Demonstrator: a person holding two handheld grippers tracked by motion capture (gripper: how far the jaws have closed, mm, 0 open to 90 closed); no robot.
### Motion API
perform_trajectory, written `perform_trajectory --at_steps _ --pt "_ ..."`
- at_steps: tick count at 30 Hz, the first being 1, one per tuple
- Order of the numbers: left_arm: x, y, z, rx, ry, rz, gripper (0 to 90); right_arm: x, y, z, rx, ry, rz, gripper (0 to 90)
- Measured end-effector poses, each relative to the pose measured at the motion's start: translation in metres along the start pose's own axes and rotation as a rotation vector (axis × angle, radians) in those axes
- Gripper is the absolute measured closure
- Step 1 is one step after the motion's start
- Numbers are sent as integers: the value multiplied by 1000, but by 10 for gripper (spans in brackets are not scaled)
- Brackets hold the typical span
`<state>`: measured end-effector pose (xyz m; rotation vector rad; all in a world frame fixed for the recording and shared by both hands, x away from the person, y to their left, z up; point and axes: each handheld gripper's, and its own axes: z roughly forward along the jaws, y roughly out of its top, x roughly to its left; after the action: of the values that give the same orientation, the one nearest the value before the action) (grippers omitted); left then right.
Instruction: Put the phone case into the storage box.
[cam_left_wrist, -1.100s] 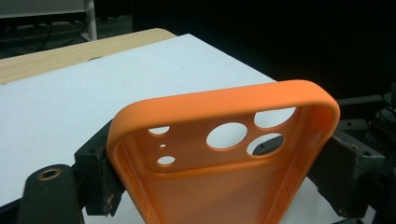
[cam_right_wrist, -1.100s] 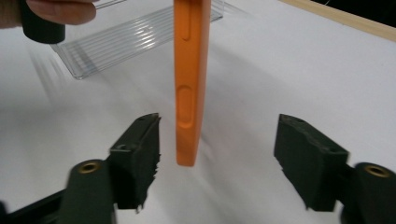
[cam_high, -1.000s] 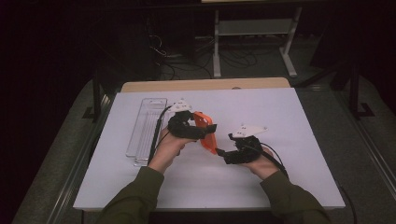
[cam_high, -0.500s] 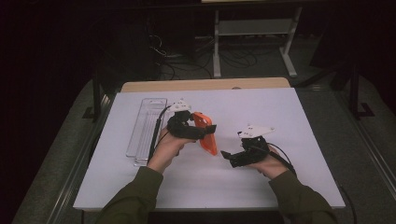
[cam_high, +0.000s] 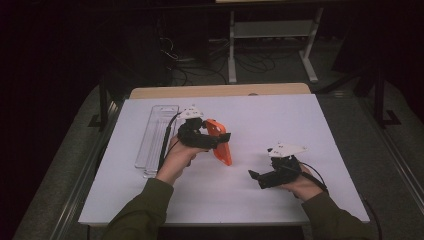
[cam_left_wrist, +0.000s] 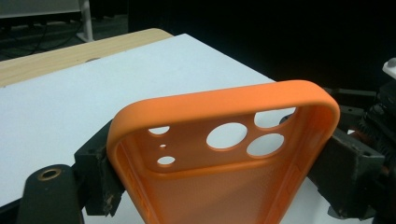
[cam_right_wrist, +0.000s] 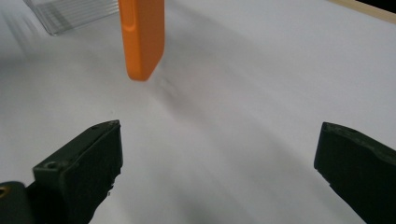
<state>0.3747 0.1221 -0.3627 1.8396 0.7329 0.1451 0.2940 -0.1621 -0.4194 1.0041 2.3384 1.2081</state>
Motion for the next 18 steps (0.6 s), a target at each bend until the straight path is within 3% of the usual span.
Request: perform_trajectory --at_steps 6,18 --pt "0 1 -1 0 -4 9 161 -1 -13 -6 -2 -11 -15 4" --pt "-1 1 -2 1 -12 15 161 -3 -33 -17 -14 -38 6 4"
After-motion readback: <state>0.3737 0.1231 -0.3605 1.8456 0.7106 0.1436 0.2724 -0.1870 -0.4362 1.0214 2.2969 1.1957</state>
